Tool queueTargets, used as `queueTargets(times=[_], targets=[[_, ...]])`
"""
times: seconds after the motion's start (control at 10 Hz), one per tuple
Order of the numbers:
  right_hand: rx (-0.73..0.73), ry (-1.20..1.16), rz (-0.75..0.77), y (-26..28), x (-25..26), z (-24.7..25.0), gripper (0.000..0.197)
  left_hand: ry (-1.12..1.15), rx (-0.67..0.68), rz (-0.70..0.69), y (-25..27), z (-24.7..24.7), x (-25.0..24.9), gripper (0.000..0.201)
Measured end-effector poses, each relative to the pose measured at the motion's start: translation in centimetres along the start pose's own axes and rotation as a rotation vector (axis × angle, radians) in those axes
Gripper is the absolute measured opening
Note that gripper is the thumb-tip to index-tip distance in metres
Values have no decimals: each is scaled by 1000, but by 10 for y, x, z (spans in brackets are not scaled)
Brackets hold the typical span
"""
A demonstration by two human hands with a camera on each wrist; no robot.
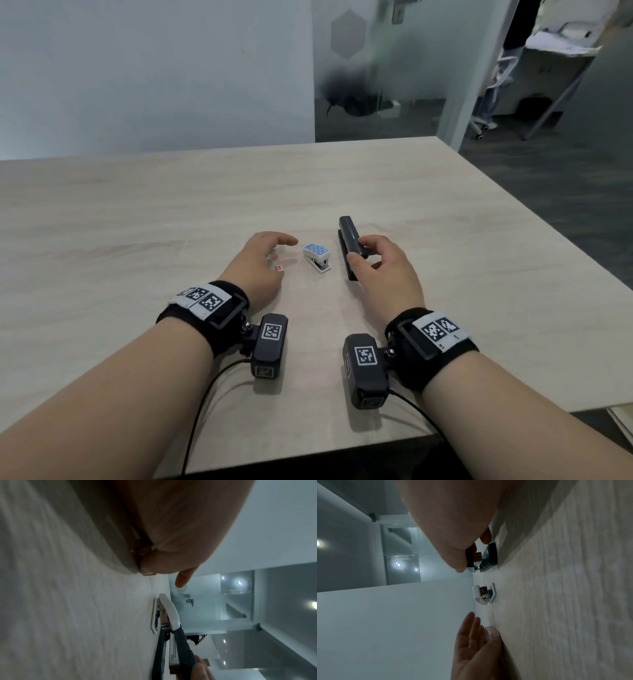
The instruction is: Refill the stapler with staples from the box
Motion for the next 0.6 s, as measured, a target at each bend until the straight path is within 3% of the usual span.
queueTargets(times=[0.2, 0.4, 0.5, 0.6], targets=[[1, 16, -18, -2, 2, -3, 30, 213, -82, 90, 6, -2, -1, 68], [4, -106, -30, 4, 9, 6, 21, 281, -220, 145, 28, 6, -8, 36], [15, -199, -30, 5, 10, 17, 28, 400, -231, 230, 42, 10, -6, 15], [1, -199, -72, 4, 9, 30, 30, 423, -226, 205, 52, 21, -7, 7]])
Point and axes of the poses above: each hand's wrist, its own y-axis away from the middle knuckle, its own z-axis out of the back of the hand, x = y × z, the point moved 2 cm from there along -y, towards the middle knuckle, and after that the axes turned 5 degrees about -y, right-handed, at the moved point
